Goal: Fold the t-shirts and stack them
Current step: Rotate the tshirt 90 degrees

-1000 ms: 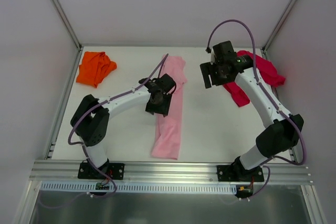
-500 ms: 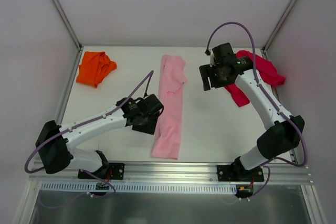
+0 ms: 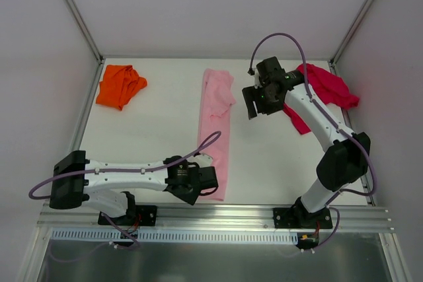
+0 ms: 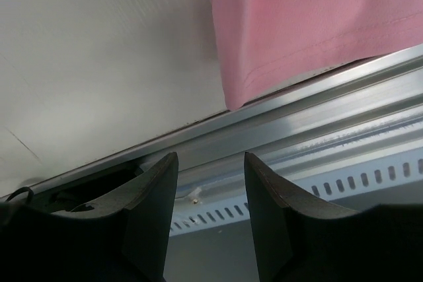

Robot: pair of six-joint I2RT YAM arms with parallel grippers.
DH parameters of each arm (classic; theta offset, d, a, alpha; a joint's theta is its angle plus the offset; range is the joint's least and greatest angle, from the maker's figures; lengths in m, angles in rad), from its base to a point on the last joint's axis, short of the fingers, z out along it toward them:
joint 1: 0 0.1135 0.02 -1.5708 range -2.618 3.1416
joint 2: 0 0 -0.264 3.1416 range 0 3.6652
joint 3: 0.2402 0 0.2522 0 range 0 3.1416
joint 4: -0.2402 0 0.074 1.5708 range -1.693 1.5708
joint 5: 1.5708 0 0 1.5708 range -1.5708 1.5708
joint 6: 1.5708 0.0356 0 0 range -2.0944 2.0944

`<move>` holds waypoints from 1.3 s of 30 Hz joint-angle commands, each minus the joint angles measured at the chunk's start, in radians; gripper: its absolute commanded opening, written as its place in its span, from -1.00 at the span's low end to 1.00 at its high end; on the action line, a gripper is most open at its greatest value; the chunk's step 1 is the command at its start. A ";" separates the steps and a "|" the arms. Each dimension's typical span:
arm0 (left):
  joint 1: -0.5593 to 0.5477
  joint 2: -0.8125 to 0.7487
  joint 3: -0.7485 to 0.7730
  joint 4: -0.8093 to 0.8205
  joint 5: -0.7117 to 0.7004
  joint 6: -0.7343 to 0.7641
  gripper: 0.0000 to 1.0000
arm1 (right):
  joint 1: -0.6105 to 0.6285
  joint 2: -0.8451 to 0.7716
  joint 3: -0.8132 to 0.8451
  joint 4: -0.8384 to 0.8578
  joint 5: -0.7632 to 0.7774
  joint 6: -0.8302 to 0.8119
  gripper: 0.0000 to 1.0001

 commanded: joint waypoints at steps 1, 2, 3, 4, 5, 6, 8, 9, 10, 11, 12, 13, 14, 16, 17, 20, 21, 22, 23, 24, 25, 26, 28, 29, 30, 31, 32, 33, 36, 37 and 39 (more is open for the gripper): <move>-0.023 0.047 0.044 -0.006 -0.075 -0.061 -0.10 | 0.006 0.007 0.039 0.008 -0.038 0.015 0.47; -0.025 0.057 0.056 0.011 -0.075 -0.048 -0.10 | 0.008 0.005 0.037 0.008 -0.041 0.014 0.47; -0.025 0.084 0.061 0.028 -0.077 -0.038 -0.10 | 0.008 0.004 0.037 0.009 -0.050 0.017 0.47; -0.025 0.099 0.073 0.046 -0.080 -0.032 -0.11 | 0.008 0.004 0.036 0.011 -0.055 0.018 0.47; -0.025 0.113 0.078 0.052 -0.097 -0.022 -0.12 | 0.009 0.005 0.036 0.011 -0.058 0.018 0.47; -0.027 0.135 0.078 0.065 -0.103 -0.012 -0.13 | 0.012 0.001 0.036 0.011 -0.058 0.018 0.46; -0.027 0.146 0.092 0.094 -0.121 0.011 -0.13 | 0.014 -0.001 0.028 0.011 -0.058 0.018 0.46; -0.025 0.146 0.096 0.107 -0.132 0.023 -0.13 | 0.015 -0.003 0.023 0.012 -0.056 0.018 0.46; -0.025 0.144 0.101 0.124 -0.135 0.035 -0.12 | 0.015 -0.004 0.019 0.012 -0.055 0.018 0.46; -0.025 0.141 0.098 0.155 -0.134 0.060 -0.12 | 0.015 -0.006 0.014 0.014 -0.055 0.018 0.46; -0.025 0.140 0.098 0.170 -0.129 0.067 -0.11 | 0.015 -0.007 0.010 0.016 -0.053 0.017 0.46; -0.027 0.141 0.095 0.183 -0.123 0.080 -0.10 | 0.015 -0.010 0.008 0.016 -0.053 0.017 0.46; -0.025 0.147 0.098 0.210 -0.114 0.107 -0.11 | 0.015 -0.012 0.010 0.016 -0.055 0.017 0.46; -0.025 0.181 0.118 0.227 -0.089 0.161 -0.10 | 0.015 -0.013 0.011 0.014 -0.059 0.017 0.46; -0.025 0.195 0.130 0.230 -0.086 0.178 -0.10 | 0.014 -0.012 0.016 0.014 -0.059 0.015 0.46; -0.025 0.248 0.168 0.241 -0.083 0.221 -0.12 | 0.014 -0.010 0.019 0.009 -0.061 0.014 0.46; -0.025 0.251 0.172 0.252 -0.081 0.228 -0.12 | 0.015 -0.010 0.019 0.009 -0.061 0.015 0.46; -0.025 0.253 0.175 0.262 -0.084 0.245 -0.12 | 0.015 -0.010 0.017 0.009 -0.062 0.014 0.46; -0.025 0.256 0.176 0.275 -0.083 0.255 -0.12 | 0.017 -0.013 0.016 0.008 -0.059 0.014 0.46; -0.022 0.267 0.176 0.299 -0.077 0.264 -0.12 | 0.017 -0.015 0.013 0.008 -0.058 0.014 0.46; -0.017 0.277 0.179 0.304 -0.065 0.279 -0.12 | 0.017 -0.016 0.013 0.008 -0.058 0.014 0.46; -0.017 0.290 0.188 0.301 -0.064 0.279 -0.13 | 0.017 -0.018 0.013 0.006 -0.058 0.012 0.46; -0.017 0.317 0.196 0.296 -0.063 0.284 -0.13 | 0.017 -0.023 0.011 0.005 -0.053 0.011 0.46; -0.013 0.325 0.199 0.286 -0.099 0.273 -0.12 | 0.015 -0.027 0.013 0.005 -0.050 0.009 0.46; -0.007 0.331 0.210 0.254 -0.119 0.253 -0.12 | 0.017 -0.027 0.013 0.005 -0.050 0.008 0.46; 0.015 0.339 0.214 0.241 -0.159 0.245 -0.14 | 0.015 -0.030 0.011 0.002 -0.053 0.008 0.45; 0.028 0.343 0.219 0.236 -0.175 0.241 -0.14 | 0.015 -0.030 0.010 0.003 -0.056 0.008 0.45; 0.050 0.350 0.236 0.233 -0.178 0.248 -0.14 | 0.017 -0.038 0.007 0.009 -0.058 0.008 0.45; 0.154 0.392 0.289 0.284 -0.141 0.313 -0.15 | 0.018 -0.046 0.000 0.009 -0.053 0.006 0.45; 0.188 0.406 0.308 0.311 -0.118 0.330 -0.16 | 0.017 -0.050 0.002 0.008 -0.052 0.005 0.45; 0.278 0.445 0.398 0.324 -0.057 0.380 -0.20 | 0.017 -0.064 0.000 0.009 -0.049 0.000 0.45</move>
